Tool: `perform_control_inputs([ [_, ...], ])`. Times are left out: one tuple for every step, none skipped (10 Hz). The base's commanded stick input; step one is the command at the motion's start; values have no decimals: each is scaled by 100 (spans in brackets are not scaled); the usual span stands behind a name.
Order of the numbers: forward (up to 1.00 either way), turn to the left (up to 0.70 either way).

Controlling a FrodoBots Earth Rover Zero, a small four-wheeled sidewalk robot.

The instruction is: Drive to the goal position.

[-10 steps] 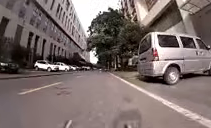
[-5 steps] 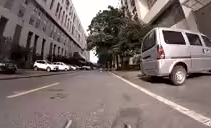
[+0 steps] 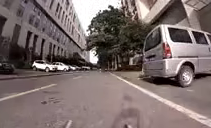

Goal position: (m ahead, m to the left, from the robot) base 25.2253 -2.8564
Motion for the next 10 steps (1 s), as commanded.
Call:
perform_control_inputs([
  [70,-4],
  [70,-10],
  [70,-2],
  [70,0],
  [70,-7],
  [70,-6],
  [70,-1],
  [70,-9],
  [70,-10],
  [70,0],
])
